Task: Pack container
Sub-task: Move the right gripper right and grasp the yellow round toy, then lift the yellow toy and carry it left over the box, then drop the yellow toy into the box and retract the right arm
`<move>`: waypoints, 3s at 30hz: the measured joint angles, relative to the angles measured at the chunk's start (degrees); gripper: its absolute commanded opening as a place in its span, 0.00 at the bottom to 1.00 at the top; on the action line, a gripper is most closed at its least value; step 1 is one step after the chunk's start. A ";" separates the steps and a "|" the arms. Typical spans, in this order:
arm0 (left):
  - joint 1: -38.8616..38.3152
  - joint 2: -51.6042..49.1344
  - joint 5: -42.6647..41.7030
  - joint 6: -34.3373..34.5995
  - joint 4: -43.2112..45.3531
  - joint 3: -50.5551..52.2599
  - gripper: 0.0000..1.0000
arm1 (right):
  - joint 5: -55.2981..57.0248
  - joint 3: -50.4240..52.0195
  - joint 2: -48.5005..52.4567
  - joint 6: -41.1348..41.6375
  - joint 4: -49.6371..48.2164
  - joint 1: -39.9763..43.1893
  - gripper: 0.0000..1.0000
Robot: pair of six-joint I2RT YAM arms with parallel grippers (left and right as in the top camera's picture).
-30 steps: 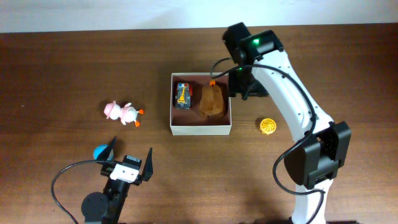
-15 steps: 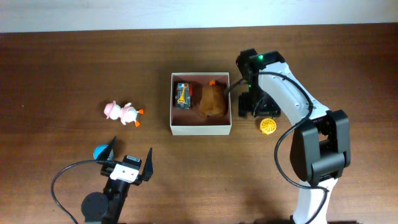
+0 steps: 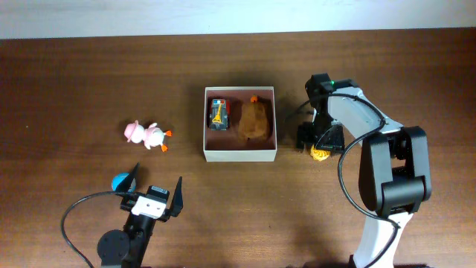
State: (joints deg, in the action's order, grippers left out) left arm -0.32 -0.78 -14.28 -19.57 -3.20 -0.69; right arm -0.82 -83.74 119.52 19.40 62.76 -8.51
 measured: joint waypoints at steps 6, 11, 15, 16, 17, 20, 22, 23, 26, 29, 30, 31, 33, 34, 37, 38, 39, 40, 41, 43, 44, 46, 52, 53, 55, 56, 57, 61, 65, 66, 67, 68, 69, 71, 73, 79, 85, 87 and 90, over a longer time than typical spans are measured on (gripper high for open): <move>0.00 0.00 0.00 0.00 0.00 0.00 1.00 | -2.54 3.54 -1.20 -1.16 -3.93 0.96 0.71; 0.00 0.00 0.00 0.00 0.02 0.00 1.00 | -3.39 3.85 -1.53 -1.57 -4.61 2.19 0.62; 0.00 -0.02 0.00 0.00 0.02 0.00 1.00 | -3.41 3.89 -1.62 -1.70 -5.44 2.95 0.55; 0.00 0.00 0.00 0.00 0.02 0.00 1.00 | -3.45 3.89 -1.62 -1.79 -5.44 3.06 0.52; 0.00 0.00 0.00 0.00 0.02 0.00 1.00 | -3.37 3.89 -1.62 -1.73 -5.44 3.13 0.50; 0.00 0.00 0.00 0.00 0.00 0.00 1.00 | -3.48 3.89 -1.64 -1.77 -5.55 3.45 0.43; 0.00 -0.02 0.00 0.00 0.02 0.00 1.00 | -3.93 3.89 -1.73 -1.79 -5.64 3.45 0.43; 0.00 0.00 0.00 0.00 0.02 0.00 1.00 | -4.09 3.89 -1.73 -1.79 -5.66 3.45 0.43; 0.00 0.00 0.00 0.02 0.02 0.00 1.00 | -4.70 3.89 -1.75 -1.84 -5.70 3.54 0.43; 0.00 0.00 0.00 0.00 0.02 0.00 1.00 | -5.35 3.87 -1.79 -1.86 -5.60 3.72 0.43; 0.00 -0.02 0.00 0.00 0.00 0.00 1.00 | -5.68 3.80 -1.79 -1.86 -5.46 3.72 0.43; 0.00 -0.02 0.00 0.00 0.00 0.00 1.00 | -6.23 3.67 -1.79 -1.88 -5.20 3.72 0.43; 0.00 0.00 0.00 0.00 0.00 0.00 1.00 | -7.67 3.30 -1.79 -2.10 -4.26 3.72 0.43; 0.00 0.00 0.00 0.00 0.00 0.00 1.00 | -8.52 2.84 -1.79 -2.49 -3.43 3.72 0.43; 0.00 0.00 0.00 0.00 0.02 0.00 1.00 | -10.38 -0.04 -2.14 -3.32 -1.36 3.72 0.43; 0.00 0.00 0.00 0.00 0.02 0.00 1.00 | -11.02 -1.22 -2.69 -3.65 -0.59 3.72 0.43; 0.00 0.00 0.00 0.02 0.02 0.00 1.00 | -11.65 -2.38 -3.54 -4.02 0.20 3.72 0.43; 0.00 0.00 0.00 0.00 0.02 0.00 1.00 | -12.22 -3.26 -4.52 -4.35 0.50 3.72 0.43; 0.00 0.00 0.00 0.00 0.00 0.00 1.00 | -13.00 -4.48 -6.03 -4.72 0.81 3.69 0.43; 0.00 0.00 0.00 0.00 0.00 0.00 1.00 | -14.88 -6.69 -9.20 -5.35 0.83 3.58 0.43; 0.00 0.00 0.00 0.00 0.00 0.00 1.00 | -15.78 -7.61 -10.71 -5.73 0.68 3.52 0.43; 0.00 0.00 0.00 0.00 0.02 0.00 1.00 | -17.73 -9.05 -14.01 -6.10 -0.44 3.15 0.43; 0.00 0.00 0.00 0.00 0.02 0.00 1.00 | -26.25 -10.29 -19.71 -6.16 -9.81 -1.51 0.44; 0.00 0.00 0.00 0.00 0.02 0.00 1.00 | -27.69 -10.36 -19.71 -6.08 -11.50 -2.73 0.44; 0.00 0.00 0.00 0.00 0.00 0.00 1.00 | -29.44 -10.08 -19.54 -4.94 -14.86 -5.09 0.44; 0.00 0.00 0.00 0.00 0.00 0.00 1.00 | -30.12 -10.03 -19.28 -4.28 -17.51 -6.32 0.44; 0.00 0.00 0.00 0.00 0.02 0.00 1.00 | -30.62 -10.01 -19.02 -3.30 -19.45 -7.54 0.44; 0.00 -0.02 0.00 0.00 0.00 0.00 1.00 | -31.69 -10.01 -16.96 -0.39 -25.49 -11.19 0.44; 0.00 0.00 0.00 0.00 0.00 0.00 1.00 | -32.11 -9.99 -13.38 2.51 -29.83 -13.94 0.44; 0.00 0.00 0.00 0.00 0.00 0.00 1.00 | -32.22 -9.99 -12.55 3.04 -30.56 -14.27 0.44; 0.00 0.00 0.00 0.00 0.02 0.00 1.00 | -32.30 -9.99 -11.65 3.48 -31.06 -14.56 0.44; 0.00 0.00 0.00 0.00 0.00 0.00 1.00 | -32.30 -9.99 -10.75 4.00 -31.36 -14.75 0.44; 0.00 0.00 0.00 0.00 0.02 0.00 1.00 | -32.30 -9.99 -9.68 4.52 -31.56 -14.86 0.44; 0.00 0.00 0.00 0.00 0.02 0.00 1.00 | -32.30 -9.99 -8.02 4.92 -31.76 -14.91 0.44; 0.00 0.00 0.00 0.00 0.00 0.00 1.00 | -32.28 -9.99 -6.47 5.51 -32.06 -14.91 0.44; 0.00 0.00 0.00 0.00 0.00 0.00 1.00 | -32.22 -9.90 -5.46 5.97 -32.52 -14.91 0.44; 0.00 0.00 0.00 0.00 0.00 0.00 1.00 | -31.80 -9.90 -5.46 6.14 -32.79 -14.88 0.54; 0.00 0.00 0.00 0.00 0.02 0.00 1.00 | -31.52 -9.90 -5.46 6.14 -32.81 -14.80 0.58; 0.00 0.00 0.00 0.00 0.02 0.00 1.00 | -31.36 -9.90 -5.46 6.16 -32.85 -14.49 0.61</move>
State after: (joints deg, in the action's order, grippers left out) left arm -0.32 -0.78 -14.28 -19.57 -3.18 -0.69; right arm -32.18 -93.65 114.06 25.56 29.91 -23.00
